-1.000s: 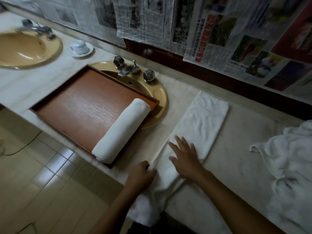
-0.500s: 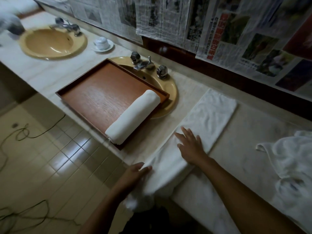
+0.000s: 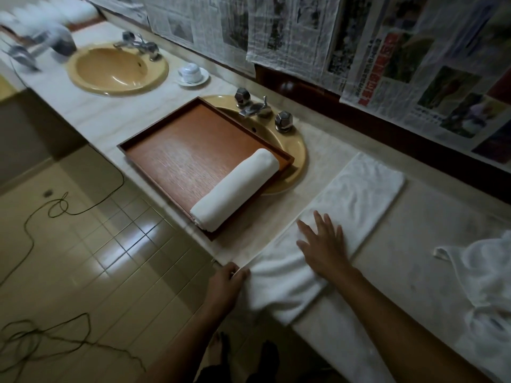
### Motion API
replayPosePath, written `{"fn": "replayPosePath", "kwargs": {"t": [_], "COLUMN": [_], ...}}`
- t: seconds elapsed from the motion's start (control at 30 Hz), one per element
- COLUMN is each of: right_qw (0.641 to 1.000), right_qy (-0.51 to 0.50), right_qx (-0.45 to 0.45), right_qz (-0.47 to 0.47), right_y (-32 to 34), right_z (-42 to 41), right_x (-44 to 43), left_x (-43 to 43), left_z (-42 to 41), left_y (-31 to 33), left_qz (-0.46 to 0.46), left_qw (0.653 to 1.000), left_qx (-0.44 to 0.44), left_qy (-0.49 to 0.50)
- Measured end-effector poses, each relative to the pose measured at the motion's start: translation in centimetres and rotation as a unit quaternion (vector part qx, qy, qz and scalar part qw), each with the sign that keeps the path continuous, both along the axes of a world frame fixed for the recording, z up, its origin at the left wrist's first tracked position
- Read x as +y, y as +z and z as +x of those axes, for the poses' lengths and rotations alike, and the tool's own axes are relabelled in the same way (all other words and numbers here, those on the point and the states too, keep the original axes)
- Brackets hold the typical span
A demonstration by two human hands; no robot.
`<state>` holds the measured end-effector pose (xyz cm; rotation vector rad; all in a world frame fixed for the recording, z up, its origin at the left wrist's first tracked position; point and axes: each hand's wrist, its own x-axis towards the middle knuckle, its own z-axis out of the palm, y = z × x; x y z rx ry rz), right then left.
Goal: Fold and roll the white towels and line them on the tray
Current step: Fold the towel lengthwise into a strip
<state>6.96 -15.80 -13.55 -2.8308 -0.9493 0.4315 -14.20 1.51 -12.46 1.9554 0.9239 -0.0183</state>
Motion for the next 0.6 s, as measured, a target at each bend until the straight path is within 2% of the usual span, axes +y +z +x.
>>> {"fn": "replayPosePath", "kwargs": {"t": [0.1,0.2,0.3,0.4,0.47,0.6], "right_qw": [0.997,0.997,0.998,0.998,0.997,0.998], "right_qy": [0.035,0.05,0.044,0.04,0.042,0.04], "right_qx": [-0.037,-0.037,-0.048,-0.048,-0.053,-0.051], "right_qz": [0.062,0.039,0.023,0.03,0.026,0.007], "right_y": [-1.5,-2.8,-2.8,-2.8,-2.7,-2.7], "right_z": [-4.4,-7.5,-7.6,-7.6,-7.7,-7.5], "right_x": [0.3,0.4,0.3,0.3,0.3,0.4], "left_x": [0.0,0.5,1.4,2.4,2.9,4.4], "left_z": [0.1,-0.2,-1.4,-3.0,-4.2,-7.0], "left_y": [0.2,0.2,0.5,0.1,-0.6,-2.7], "left_qz": [-0.004,-0.053,-0.146,-0.176,-0.15,-0.036], "left_qw": [1.0,0.998,0.987,0.98,0.981,0.977], "left_qx": [0.009,0.018,0.031,0.022,0.043,0.133], "left_qy": [0.002,-0.006,-0.051,-0.093,-0.117,-0.163]}}
